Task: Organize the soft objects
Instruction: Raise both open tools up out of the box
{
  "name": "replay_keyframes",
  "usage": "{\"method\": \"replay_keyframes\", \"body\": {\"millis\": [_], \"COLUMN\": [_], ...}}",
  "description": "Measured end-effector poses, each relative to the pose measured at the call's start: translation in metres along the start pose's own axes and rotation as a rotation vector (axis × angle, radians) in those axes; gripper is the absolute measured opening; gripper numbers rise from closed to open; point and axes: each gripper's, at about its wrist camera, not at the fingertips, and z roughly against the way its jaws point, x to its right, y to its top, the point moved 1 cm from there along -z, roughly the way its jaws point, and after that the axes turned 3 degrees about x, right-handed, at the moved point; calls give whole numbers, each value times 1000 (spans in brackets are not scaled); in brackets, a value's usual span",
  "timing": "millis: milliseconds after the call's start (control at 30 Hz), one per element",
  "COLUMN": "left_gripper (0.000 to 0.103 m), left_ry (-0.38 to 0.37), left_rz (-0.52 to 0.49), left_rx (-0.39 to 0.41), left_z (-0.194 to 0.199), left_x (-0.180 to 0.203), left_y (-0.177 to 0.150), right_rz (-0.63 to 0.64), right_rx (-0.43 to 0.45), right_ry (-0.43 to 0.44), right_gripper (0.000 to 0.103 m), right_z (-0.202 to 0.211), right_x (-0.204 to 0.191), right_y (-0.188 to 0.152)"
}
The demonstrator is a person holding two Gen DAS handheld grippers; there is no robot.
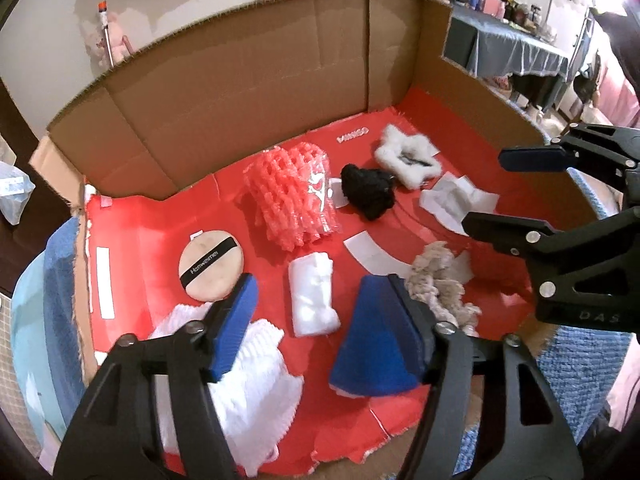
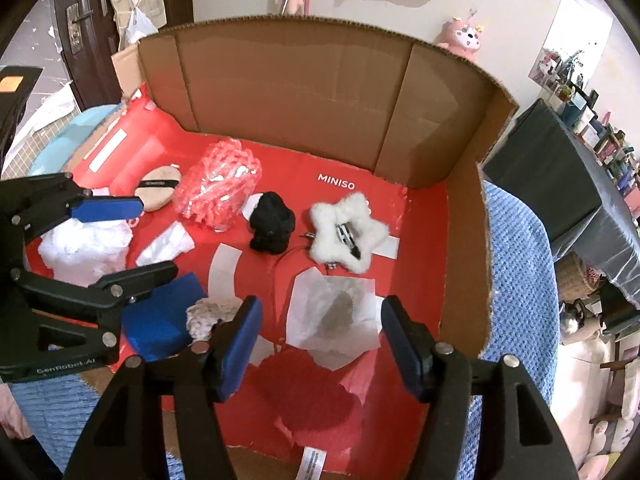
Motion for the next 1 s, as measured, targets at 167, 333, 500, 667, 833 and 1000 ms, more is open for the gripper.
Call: {"method": "replay_keyframes", "body": {"millis": [167, 333, 500, 667, 833, 1000], "left_gripper": [69, 76, 80, 88, 92, 96], "left_ry": [6, 21, 36, 70, 101, 116], "left_rz": [32, 54, 84, 119, 145, 191], "left_rx": [67, 161, 241, 346, 438, 494], "left_z": [30, 65, 92, 114, 122, 113], "left_x": [2, 4, 8, 8, 10, 7], "left_y": [-6, -17, -33, -55, -76, -91], "right_rz": [-13, -32, -33, -54, -71, -85], "right_rx": [47, 115, 206, 299, 386, 440], "right_ry": [1, 7, 3, 2, -31, -68], "right_gripper": [74, 82, 93, 103, 103, 103], "right_z": [20, 50, 80, 98, 104, 96], "right_x": [-1, -6, -17, -26, -33, -37], "right_y": [-2, -9, -19, -35, -54, -68]}}
